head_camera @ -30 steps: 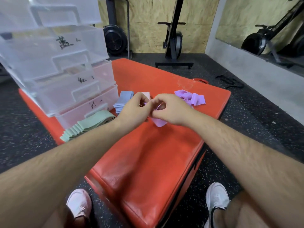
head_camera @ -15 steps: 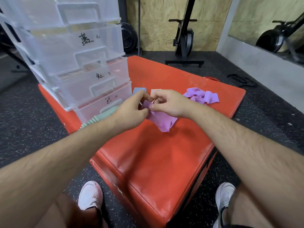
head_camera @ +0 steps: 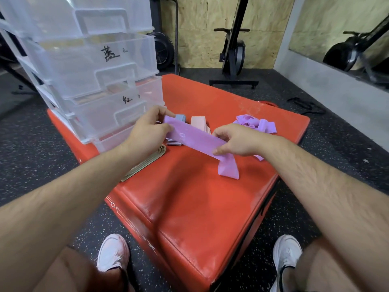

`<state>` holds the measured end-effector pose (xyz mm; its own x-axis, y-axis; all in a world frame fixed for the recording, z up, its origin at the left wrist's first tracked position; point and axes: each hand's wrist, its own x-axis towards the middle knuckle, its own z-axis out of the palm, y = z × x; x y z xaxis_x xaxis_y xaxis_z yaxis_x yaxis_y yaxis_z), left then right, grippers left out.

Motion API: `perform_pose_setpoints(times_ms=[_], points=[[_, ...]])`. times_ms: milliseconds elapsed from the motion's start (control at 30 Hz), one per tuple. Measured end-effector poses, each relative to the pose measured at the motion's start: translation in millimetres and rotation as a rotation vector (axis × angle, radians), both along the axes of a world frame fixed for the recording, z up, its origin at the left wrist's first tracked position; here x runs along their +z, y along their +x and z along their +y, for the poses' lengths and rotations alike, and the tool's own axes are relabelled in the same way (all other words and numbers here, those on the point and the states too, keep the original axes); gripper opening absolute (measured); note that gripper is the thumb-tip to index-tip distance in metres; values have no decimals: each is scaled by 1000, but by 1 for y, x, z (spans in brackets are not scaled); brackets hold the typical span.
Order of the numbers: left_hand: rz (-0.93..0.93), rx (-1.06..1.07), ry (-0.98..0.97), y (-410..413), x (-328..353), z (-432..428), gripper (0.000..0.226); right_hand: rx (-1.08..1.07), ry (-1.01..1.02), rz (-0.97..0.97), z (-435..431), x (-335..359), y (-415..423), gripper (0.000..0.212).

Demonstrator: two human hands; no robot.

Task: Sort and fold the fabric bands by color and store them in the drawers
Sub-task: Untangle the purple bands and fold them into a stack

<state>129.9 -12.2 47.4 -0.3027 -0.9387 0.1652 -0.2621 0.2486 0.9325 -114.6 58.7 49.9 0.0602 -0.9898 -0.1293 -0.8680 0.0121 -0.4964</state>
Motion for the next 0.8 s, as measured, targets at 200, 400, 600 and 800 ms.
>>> perform_pose_setpoints(times_ms=[200,400,600,800], points=[[43,0,66,4,-5,0,21,-89,78,7,14,4,-36,13],[-17,-21,97,10,-19,7,15,-136,210,-114,34,4,-56,25],[15,-35,90,6,-31,12,14,-286,-136,-357,40,-4,-54,40],[19,-5,83,6,-29,10,13,-295,-142,-224,43,-8,-45,18]])
